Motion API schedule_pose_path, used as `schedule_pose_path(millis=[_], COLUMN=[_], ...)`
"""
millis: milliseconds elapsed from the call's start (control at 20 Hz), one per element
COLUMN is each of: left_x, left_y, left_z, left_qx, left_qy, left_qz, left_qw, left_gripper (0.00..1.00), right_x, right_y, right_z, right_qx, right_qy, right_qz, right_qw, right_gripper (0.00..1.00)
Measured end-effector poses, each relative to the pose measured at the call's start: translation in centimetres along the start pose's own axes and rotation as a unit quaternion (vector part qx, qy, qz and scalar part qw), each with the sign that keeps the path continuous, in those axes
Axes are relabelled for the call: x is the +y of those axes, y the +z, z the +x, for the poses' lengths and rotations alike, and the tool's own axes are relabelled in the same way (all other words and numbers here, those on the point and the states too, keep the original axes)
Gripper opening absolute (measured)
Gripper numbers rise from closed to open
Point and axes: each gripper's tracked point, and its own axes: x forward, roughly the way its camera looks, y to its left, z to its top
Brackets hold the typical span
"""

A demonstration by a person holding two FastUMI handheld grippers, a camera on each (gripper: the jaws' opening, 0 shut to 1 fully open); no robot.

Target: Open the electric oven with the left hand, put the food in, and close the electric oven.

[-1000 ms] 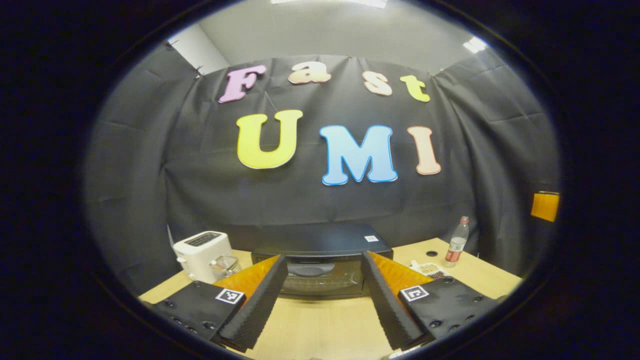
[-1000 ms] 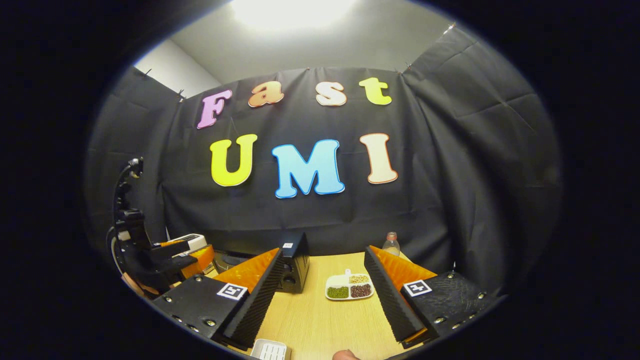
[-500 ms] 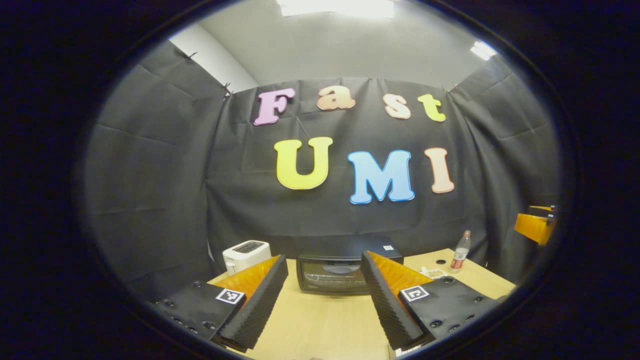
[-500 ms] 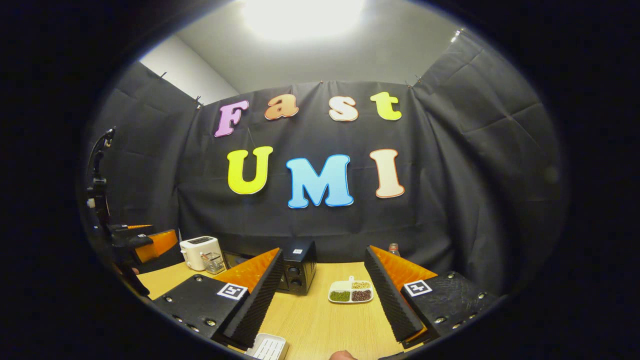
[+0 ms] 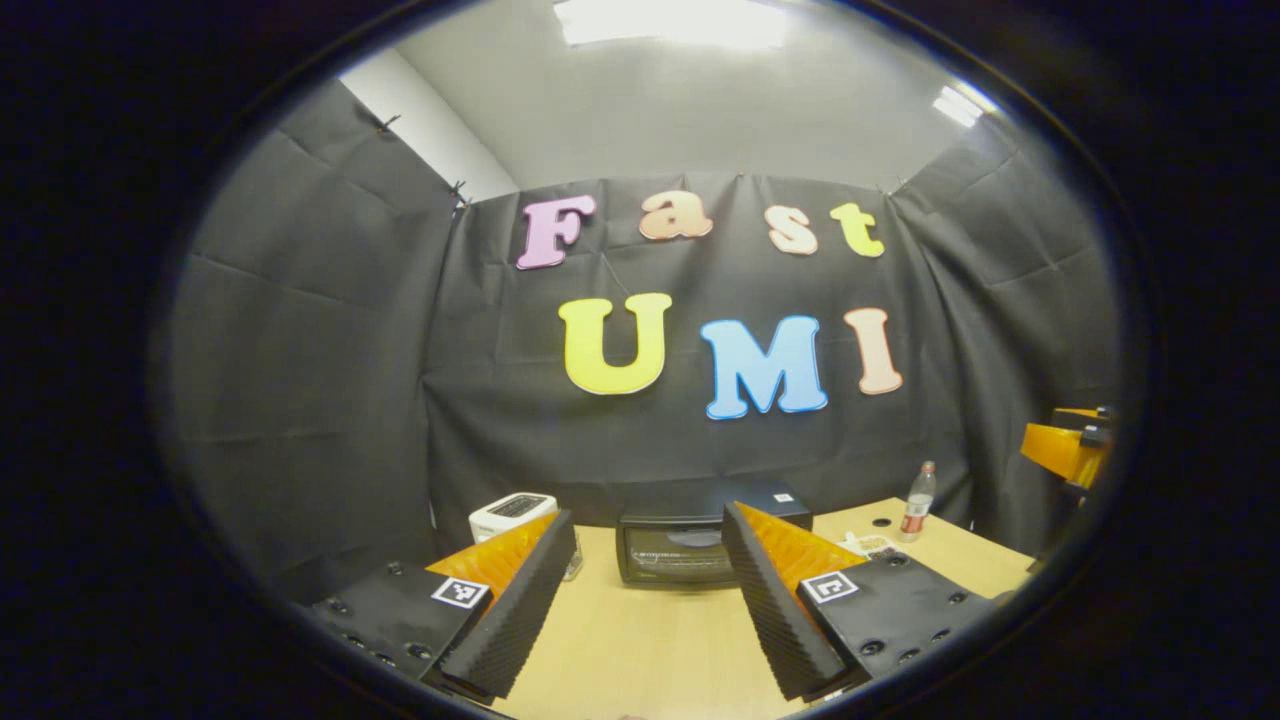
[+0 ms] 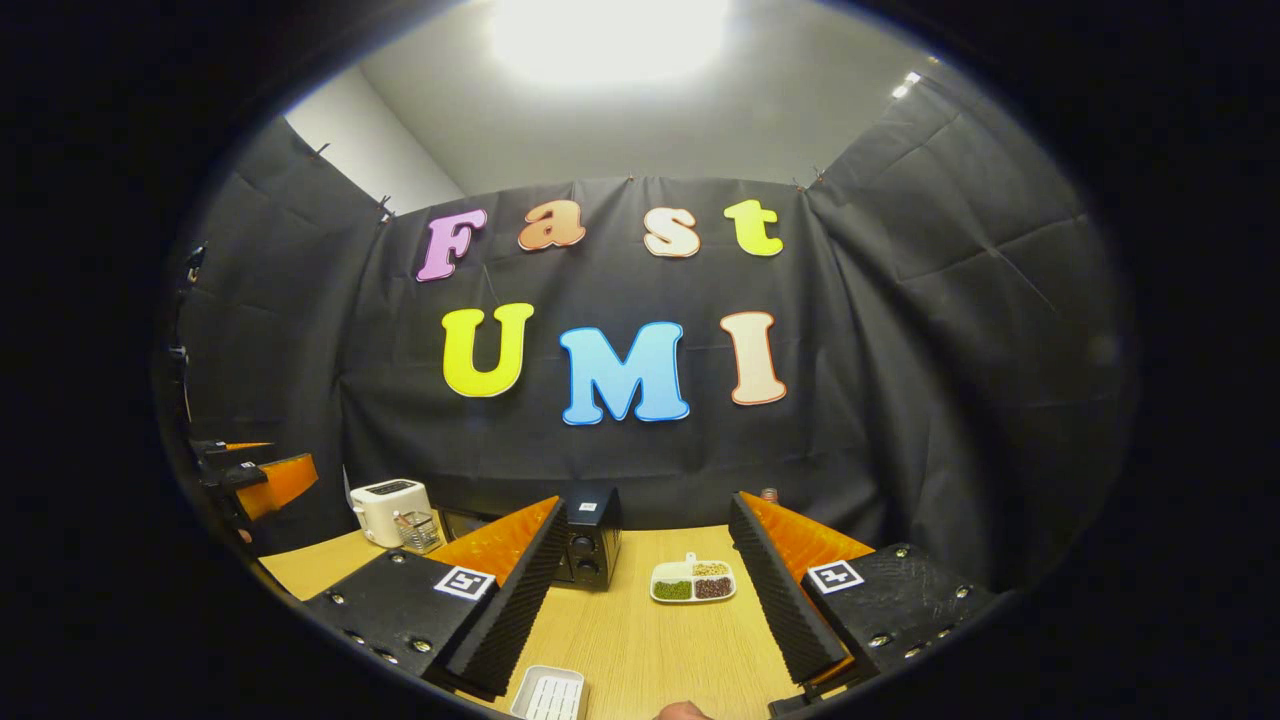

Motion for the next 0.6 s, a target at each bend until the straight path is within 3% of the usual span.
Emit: schedule_pose_path(millis=[600], left_x=[1.2], left_y=[0.3], left_z=[0.1], left_qx=[-0.011], left_qy=[-0.008], left_qz=[0.002], left_qw=[1.0], left_gripper=[1.0], right_x=[1.9], right_y=[1.0], right_z=[0.3], right_qx=[-0.002], right_qy=[0.006], right_qz=[-0.008], right_qw=[1.0], right_gripper=[0.98])
